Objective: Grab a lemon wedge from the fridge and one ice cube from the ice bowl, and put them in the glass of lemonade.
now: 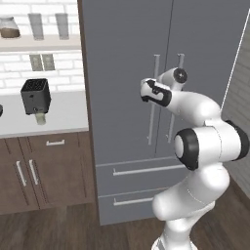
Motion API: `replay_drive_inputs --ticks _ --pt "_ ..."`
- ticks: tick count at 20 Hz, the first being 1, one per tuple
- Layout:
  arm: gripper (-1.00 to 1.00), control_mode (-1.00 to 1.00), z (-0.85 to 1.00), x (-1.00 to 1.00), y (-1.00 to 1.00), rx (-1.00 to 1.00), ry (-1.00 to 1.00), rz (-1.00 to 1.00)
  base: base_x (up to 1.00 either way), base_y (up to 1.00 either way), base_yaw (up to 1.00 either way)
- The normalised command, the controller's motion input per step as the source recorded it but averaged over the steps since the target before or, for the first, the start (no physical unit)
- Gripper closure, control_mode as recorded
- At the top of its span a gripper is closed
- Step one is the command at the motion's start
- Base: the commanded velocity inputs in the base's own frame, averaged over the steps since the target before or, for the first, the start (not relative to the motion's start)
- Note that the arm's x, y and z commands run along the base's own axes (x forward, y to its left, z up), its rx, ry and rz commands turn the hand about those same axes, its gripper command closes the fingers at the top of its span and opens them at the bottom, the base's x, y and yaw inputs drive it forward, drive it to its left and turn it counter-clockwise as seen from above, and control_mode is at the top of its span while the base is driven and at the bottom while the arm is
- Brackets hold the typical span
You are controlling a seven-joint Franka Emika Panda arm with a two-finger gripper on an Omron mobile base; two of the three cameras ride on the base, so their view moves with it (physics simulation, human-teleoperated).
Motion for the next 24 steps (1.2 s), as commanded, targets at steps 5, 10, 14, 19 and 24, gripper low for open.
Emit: replay_drive_inputs --ticks 5,10,14,19,24 --pt "-1.00 -1.00 -0.19 0.31 0.00 0.00 0.00 0.00 0.00 0.00 0.00" --pt "-1.00 -1.00 -0.13 0.55 0.00 0.00 0.03 -0.01 0.00 0.00 0.00" --pt "-1.00 -1.00 -0.19 0.63 0.00 0.00 0.02 -0.01 0.00 0.00 0.00" --pt "1.00 -1.00 -0.35 0.46 0.05 -0.02 -0.08 -0.02 0.00 0.00 0.00" --pt "1.00 -1.00 -0.07 0.21 0.13 0.00 -0.02 -0.04 0.00 0.00 0.00"
